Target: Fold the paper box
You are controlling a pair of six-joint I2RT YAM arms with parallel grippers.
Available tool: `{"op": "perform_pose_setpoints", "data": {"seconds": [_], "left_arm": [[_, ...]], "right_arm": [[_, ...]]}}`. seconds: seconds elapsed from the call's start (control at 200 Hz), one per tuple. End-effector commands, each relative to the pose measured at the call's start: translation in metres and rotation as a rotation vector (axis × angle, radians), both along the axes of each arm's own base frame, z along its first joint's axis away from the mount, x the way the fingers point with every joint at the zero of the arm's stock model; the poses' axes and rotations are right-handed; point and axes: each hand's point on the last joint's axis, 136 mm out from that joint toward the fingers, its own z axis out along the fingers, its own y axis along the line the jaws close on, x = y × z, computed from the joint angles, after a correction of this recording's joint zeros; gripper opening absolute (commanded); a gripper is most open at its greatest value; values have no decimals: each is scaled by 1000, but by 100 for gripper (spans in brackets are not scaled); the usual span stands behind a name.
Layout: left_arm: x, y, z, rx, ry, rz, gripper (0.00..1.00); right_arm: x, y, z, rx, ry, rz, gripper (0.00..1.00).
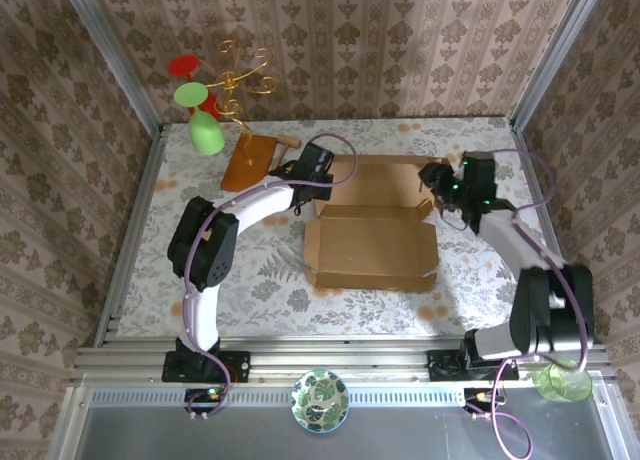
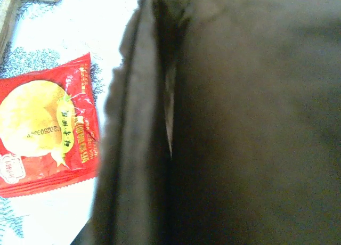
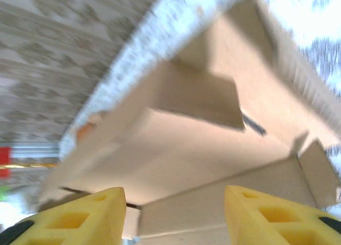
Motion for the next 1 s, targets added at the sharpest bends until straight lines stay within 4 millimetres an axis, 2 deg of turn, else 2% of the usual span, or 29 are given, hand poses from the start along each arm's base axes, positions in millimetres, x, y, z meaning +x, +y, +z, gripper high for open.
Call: {"op": "perform_pose_setpoints", "data": {"seconds": [0.0,0.105,0.21,0.3,0.355,0.365,0.385,0.55,0.72,0.99], "left_arm": [[3,5,11,35,21,-37,0],[3,12,7,42,90,-42,0],[3,16,4,54,121,-57,0],[3,19,-2,48,150,-57,0],[4,20,-4,43,157,-53,0],[4,20,-5,43,159,-54,0],[5,20,-6,43,162,-53,0],[9,22,-14,31,187,-47,0],[18,26,-20,24,212,-49,0],[25,20,-24,22,226,-81,0]], "right_arm": [[-12,-17,38,-68,-94,23,49],[-10,-34,45,-93,-116,-12,43],[-5,-56,37,-89,-103,-68,36],[-2,-73,9,-82,-33,-107,31],[-1,-76,-7,-71,-7,-86,30],[1,-77,-19,-65,18,-82,29],[2,-78,-29,-56,36,-72,28],[13,-60,-66,-17,83,94,23],[15,-48,-83,-37,109,196,23],[17,-14,-101,-78,136,374,25]]}}
